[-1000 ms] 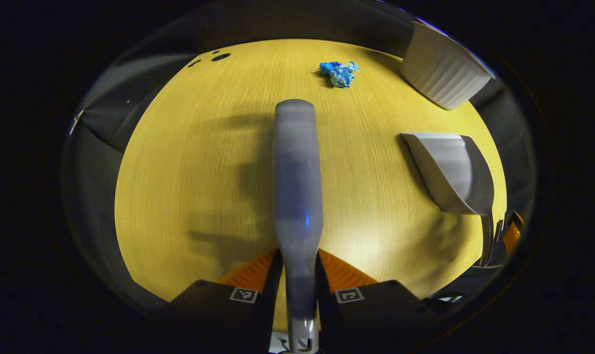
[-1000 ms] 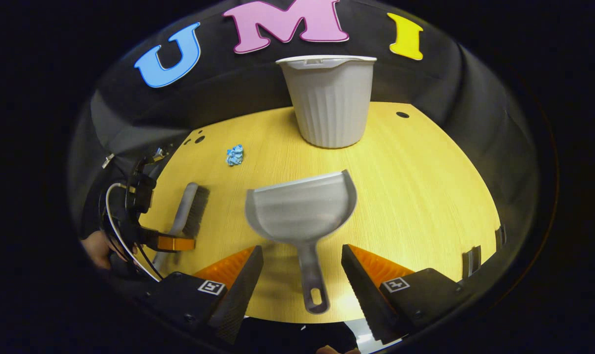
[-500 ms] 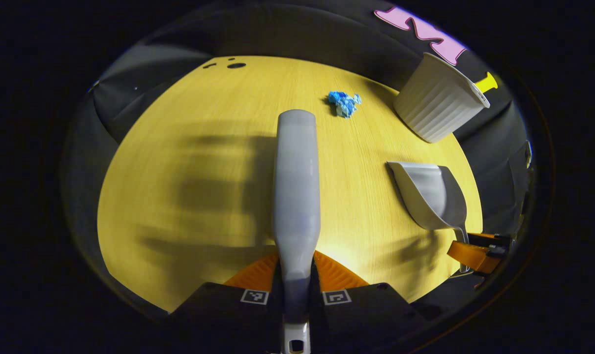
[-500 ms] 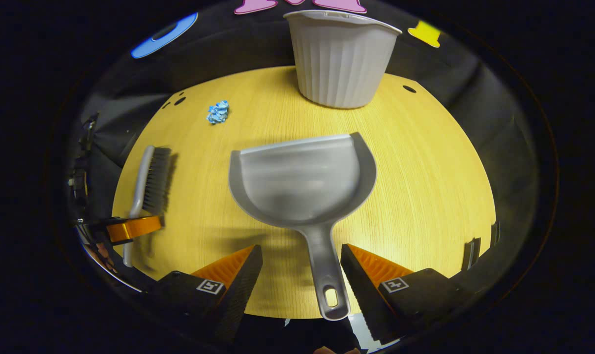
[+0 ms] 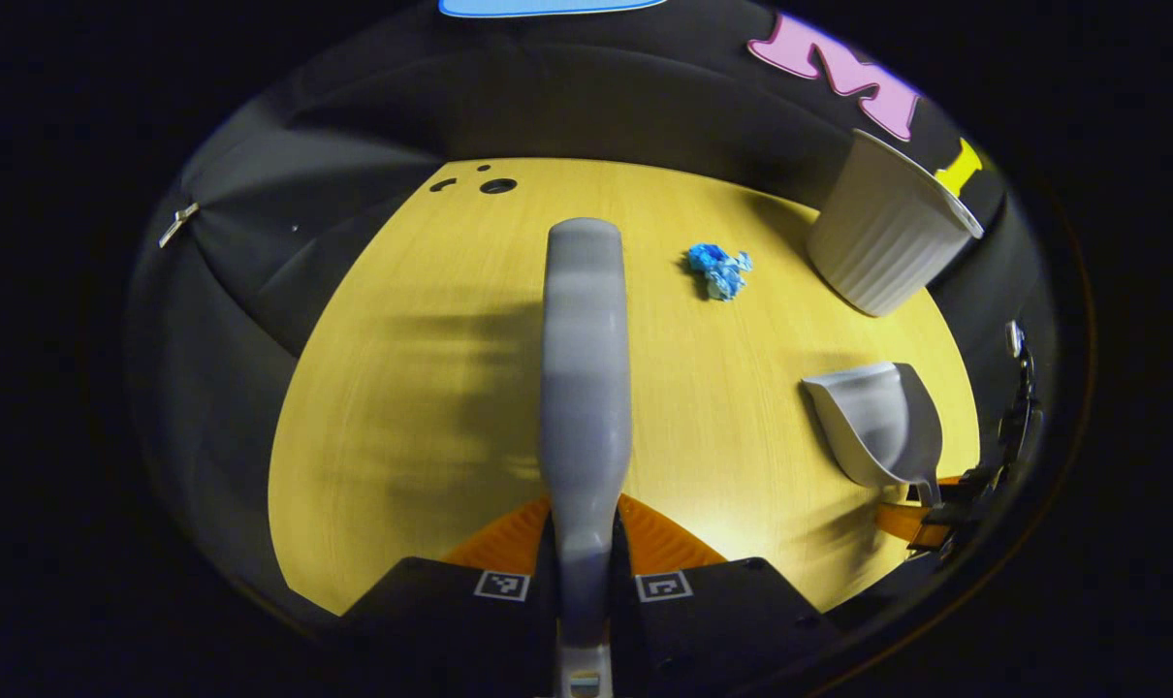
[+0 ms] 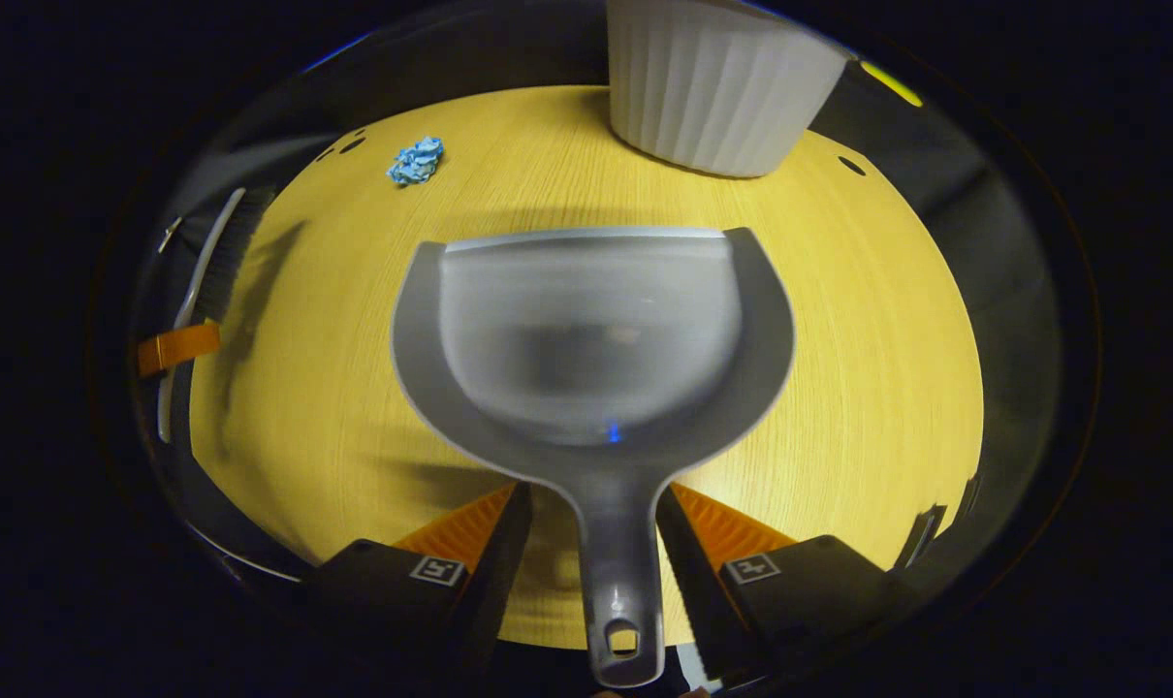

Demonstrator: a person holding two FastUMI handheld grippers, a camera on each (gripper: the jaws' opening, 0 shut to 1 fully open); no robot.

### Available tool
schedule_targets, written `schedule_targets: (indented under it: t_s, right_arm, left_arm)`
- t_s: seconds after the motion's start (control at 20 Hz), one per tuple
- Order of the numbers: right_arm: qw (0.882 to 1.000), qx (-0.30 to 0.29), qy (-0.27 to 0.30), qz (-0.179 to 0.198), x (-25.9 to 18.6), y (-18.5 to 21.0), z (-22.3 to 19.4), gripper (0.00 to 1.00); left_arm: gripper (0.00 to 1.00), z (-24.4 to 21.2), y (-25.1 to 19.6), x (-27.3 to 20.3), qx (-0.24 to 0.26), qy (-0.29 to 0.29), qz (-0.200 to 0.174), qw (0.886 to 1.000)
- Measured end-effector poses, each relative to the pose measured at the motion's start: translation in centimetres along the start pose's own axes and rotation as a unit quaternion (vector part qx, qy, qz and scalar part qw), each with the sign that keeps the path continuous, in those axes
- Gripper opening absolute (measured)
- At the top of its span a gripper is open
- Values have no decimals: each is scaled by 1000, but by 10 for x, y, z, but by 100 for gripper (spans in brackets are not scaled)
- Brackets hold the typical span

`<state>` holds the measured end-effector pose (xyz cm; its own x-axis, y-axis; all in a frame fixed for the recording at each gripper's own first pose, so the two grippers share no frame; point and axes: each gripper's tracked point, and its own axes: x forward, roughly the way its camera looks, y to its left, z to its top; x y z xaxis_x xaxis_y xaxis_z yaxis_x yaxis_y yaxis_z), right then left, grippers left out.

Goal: Pick up the small broom and dustpan from the desktop, sweep the trash into the dustpan with the broom, and then empty the trash into the garbage bin.

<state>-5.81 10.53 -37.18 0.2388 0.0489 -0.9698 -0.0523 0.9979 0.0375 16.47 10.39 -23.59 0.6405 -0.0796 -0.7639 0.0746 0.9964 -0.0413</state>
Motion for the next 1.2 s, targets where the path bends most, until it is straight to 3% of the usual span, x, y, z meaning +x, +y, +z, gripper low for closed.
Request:
schedule_targets:
  t_s: [0.15, 0.25, 0.3, 0.45, 0.5, 0.55, 0.7, 0.95, 1.05, 1.2]
  right_arm:
    - [1000, 9, 11, 17, 3, -1, 5, 61]
    - [999, 12, 31, 40, 4, -3, 5, 34]
    - [997, 6, 43, 59, 2, -2, 5, 39]
    - [991, -35, 64, 108, 3, -4, 2, 36]
    - [988, -59, 67, 123, -1, -7, 0, 29]
    - [983, -97, 62, 143, -8, -18, -2, 34]
    - [978, -145, 45, 146, -19, -43, 0, 34]
    - [977, -161, 35, 134, -15, -52, 11, 33]
    - [976, -169, 38, 131, -15, -54, 15, 33]
    - [977, -164, 42, 127, -17, -52, 17, 33]
  left_arm:
    - [25, 2, -5, 2, -41, -3, 17, 999]
    - [25, 1, 0, 6, -74, 4, 43, 996]
    - [25, 3, 3, 7, -80, 6, 53, 995]
    - [25, 18, 7, 13, -60, 9, 66, 996]
    - [25, 20, 9, 16, -47, 17, 74, 996]
    - [26, 25, 11, 21, -33, 29, 88, 995]
    - [29, 42, 4, 39, -15, 49, 83, 995]
    - [28, 88, -12, 86, 61, 104, 59, 991]
    - [22, 107, -13, 104, 136, 115, 60, 982]
    - [25, 137, -24, 118, 260, 122, 51, 956]
